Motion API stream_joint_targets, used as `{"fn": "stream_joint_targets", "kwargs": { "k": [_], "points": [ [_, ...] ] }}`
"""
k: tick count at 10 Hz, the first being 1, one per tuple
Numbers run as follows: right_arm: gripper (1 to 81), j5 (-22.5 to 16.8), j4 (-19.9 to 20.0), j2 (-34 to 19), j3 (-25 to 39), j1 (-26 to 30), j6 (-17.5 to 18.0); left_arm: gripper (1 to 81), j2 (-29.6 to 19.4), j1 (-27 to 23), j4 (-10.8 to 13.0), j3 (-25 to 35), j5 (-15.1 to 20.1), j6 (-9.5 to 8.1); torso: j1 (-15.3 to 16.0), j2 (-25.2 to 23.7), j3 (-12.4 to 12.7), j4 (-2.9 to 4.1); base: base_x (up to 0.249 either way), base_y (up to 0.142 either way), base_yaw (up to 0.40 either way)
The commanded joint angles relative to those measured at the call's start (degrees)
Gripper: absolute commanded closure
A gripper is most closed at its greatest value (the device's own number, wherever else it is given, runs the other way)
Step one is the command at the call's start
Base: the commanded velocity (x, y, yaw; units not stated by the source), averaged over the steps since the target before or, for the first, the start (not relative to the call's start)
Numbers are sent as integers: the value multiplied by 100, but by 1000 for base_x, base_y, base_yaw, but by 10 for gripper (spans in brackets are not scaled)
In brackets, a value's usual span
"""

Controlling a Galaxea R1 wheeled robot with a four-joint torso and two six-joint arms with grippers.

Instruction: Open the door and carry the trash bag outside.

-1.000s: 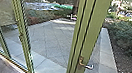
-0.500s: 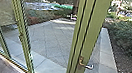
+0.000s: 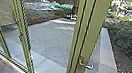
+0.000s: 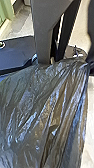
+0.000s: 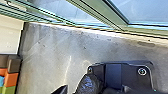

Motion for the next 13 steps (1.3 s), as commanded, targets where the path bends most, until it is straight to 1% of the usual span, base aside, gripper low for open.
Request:
{"fn": "stream_joint_targets", "kwargs": {
  "k": [1,3,4,5,8,11,12,13],
  "points": [
    [10,-1171,-51,-57,-443,1205,767,811,36,-163,-49,50,406,21,0,0,0,0,0,0,0],
    [10,-1671,-665,153,-557,1803,1582,811,54,-163,-40,50,406,21,2,0,0,0,0,0,0],
    [10,-1856,-937,293,-566,2058,1985,811,80,-163,-40,42,406,21,2,0,-2,0,0,0,0],
    [10,-1935,-1035,451,-574,2233,2198,811,89,-163,-40,50,406,21,2,0,-2,0,0,0,0],
    [10,-1945,-1071,1094,-856,2489,2578,811,80,-163,-40,42,406,12,4,2,-5,0,0,0,0],
    [10,-1919,-1027,1595,-1137,2612,2736,811,107,-163,-40,50,406,12,6,2,-6,0,0,0,0],
    [10,-1866,-1035,1727,-1207,2612,2876,811,124,-163,-40,42,406,12,6,2,-6,0,0,0,0],
    [10,-1735,-1018,1910,-1269,2639,2920,811,141,-163,-40,50,406,12,6,2,-6,0,0,0,0]
  ]
}}
